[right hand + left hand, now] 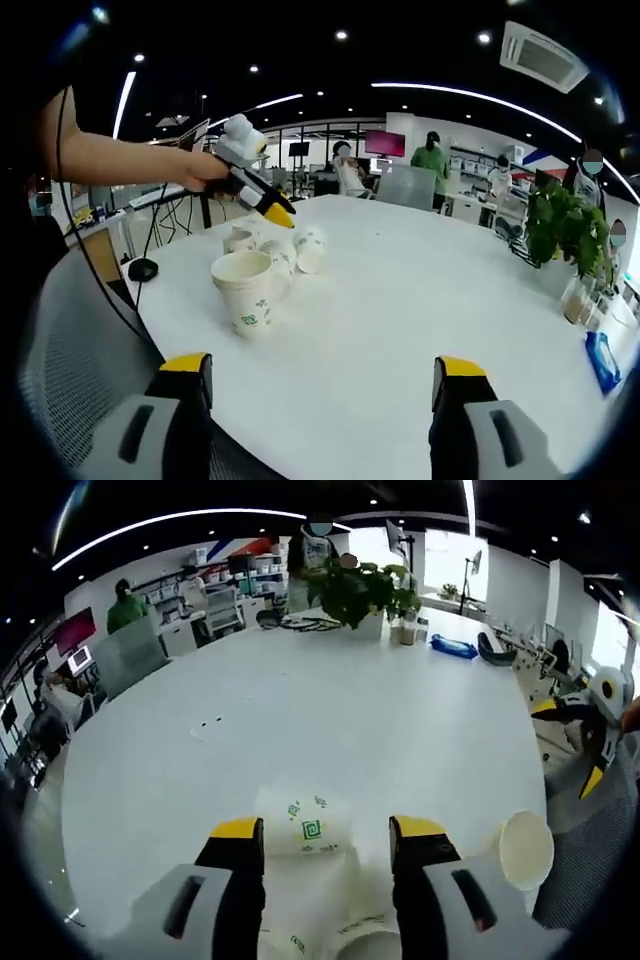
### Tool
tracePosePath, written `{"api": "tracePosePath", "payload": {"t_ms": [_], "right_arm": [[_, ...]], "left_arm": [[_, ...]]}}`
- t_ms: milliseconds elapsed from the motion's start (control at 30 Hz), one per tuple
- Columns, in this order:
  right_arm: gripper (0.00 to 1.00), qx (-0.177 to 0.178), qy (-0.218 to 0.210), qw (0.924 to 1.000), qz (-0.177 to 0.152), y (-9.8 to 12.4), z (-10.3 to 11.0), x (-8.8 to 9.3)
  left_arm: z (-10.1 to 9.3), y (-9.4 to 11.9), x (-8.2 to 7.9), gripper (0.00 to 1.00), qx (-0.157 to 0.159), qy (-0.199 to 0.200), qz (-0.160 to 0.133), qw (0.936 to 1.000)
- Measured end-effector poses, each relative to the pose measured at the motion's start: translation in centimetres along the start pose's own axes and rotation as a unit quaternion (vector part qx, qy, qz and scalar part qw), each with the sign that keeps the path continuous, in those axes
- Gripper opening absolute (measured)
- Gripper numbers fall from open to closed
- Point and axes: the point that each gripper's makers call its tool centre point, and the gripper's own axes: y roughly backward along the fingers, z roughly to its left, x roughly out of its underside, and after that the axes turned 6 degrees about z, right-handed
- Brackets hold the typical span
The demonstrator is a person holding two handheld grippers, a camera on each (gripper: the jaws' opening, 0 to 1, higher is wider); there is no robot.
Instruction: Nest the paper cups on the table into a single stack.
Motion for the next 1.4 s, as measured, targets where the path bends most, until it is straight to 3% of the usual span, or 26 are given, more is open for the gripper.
{"api": "tracePosePath", "payload": {"t_ms": [233, 467, 667, 867, 1100, 1300, 1400], "right_arm": [[0.91, -0.002, 0.000, 1.0000, 0.003, 0.0, 0.1, 0.1], [0.90, -0.003, -0.001, 1.0000, 0.006, 0.0, 0.1, 0.2], [0.90, -0.006, -0.002, 0.9999, 0.010, -0.1, 0.1, 0.4], [0.89, -0.005, -0.003, 0.9999, 0.012, -0.1, 0.1, 0.5], [0.89, -0.001, -0.005, 0.9999, 0.015, -0.1, -0.1, 0.6], [0.88, -0.001, 0.000, 0.9998, 0.021, -0.2, -0.1, 0.8], [0.88, 0.000, 0.003, 0.9997, 0.024, -0.2, -0.1, 0.9]], "left_arm": [[2.0, -1.1, 1.0, 0.48, 0.004, 0.022, 0.007, 0.9997], [3.9, -1.6, 1.0, 0.44, 0.004, 0.060, -0.008, 0.9981], [3.9, -2.2, 0.6, 0.39, 0.013, 0.077, -0.016, 0.9969], [4.4, -2.9, 1.5, 0.34, 0.016, 0.085, -0.001, 0.9962], [3.6, -3.6, 2.0, 0.28, 0.038, 0.078, 0.021, 0.9960], [1.7, -3.7, 2.1, 0.25, 0.056, 0.042, 0.040, 0.9967], [0.8, -3.6, 2.6, 0.18, 0.077, 0.031, 0.051, 0.9952]]}}
